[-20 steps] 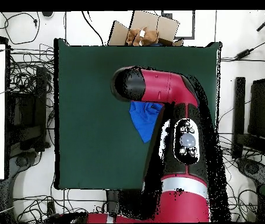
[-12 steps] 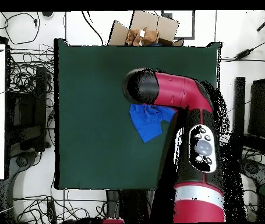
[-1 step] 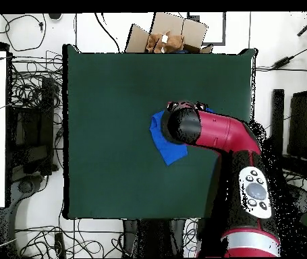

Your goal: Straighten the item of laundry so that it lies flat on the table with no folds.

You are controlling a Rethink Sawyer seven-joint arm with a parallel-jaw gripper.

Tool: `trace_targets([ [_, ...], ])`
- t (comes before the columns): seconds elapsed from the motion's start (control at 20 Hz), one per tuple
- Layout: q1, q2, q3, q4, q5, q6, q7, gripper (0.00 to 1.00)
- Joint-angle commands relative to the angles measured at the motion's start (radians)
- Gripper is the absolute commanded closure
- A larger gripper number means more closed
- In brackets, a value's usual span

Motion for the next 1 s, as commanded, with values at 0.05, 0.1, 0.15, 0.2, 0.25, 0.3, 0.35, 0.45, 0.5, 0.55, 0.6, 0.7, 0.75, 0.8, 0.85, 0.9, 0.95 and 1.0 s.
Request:
trace_targets([
  [0.05, 0.014, -0.005, 0.063, 0.224, -0.061, -0.094, 0.12, 1.0],
  [0.1, 0.012, -0.003, 0.063, 0.231, -0.065, -0.106, 0.121, 1.0],
  [0.15, 0.014, 0.002, 0.059, 0.239, -0.071, -0.131, 0.127, 1.0],
  [0.2, 0.016, 0.003, 0.057, 0.242, -0.072, -0.142, 0.13, 1.0],
  [0.25, 0.021, 0.005, 0.051, 0.245, -0.074, -0.158, 0.133, 0.0],
  [0.3, 0.026, 0.008, 0.044, 0.247, -0.071, -0.173, 0.147, 0.0],
  [0.35, 0.032, 0.011, 0.036, 0.249, -0.068, -0.187, 0.161, 0.0],
  [0.45, 0.044, 0.019, 0.025, 0.246, -0.078, -0.202, 0.162, 0.0],
  [0.5, 0.045, 0.021, 0.024, 0.247, -0.077, -0.209, 0.164, 0.0],
  [0.55, 0.051, 0.024, 0.017, 0.249, -0.076, -0.22, 0.172, 0.0],
  [0.6, 0.054, 0.026, 0.015, 0.249, -0.077, -0.225, 0.171, 0.0],
  [0.7, 0.063, 0.034, 0.005, 0.248, -0.079, -0.239, 0.17, 0.0],
  [0.75, 0.067, 0.037, 0.001, 0.247, -0.08, -0.245, 0.167, 0.0],
  [0.8, 0.069, 0.039, -0.001, 0.248, -0.081, -0.249, 0.163, 0.0],
  [0.85, 0.071, 0.041, -0.002, 0.248, -0.082, -0.252, 0.159, 0.0],
  [0.9, 0.069, 0.043, -0.001, 0.25, -0.081, -0.257, 0.157, 0.0],
  [0.95, 0.067, 0.044, 0.001, 0.251, -0.082, -0.263, 0.155, 0.0],
  [1.0, 0.064, 0.045, 0.004, 0.252, -0.084, -0.269, 0.153, 0.0],
])
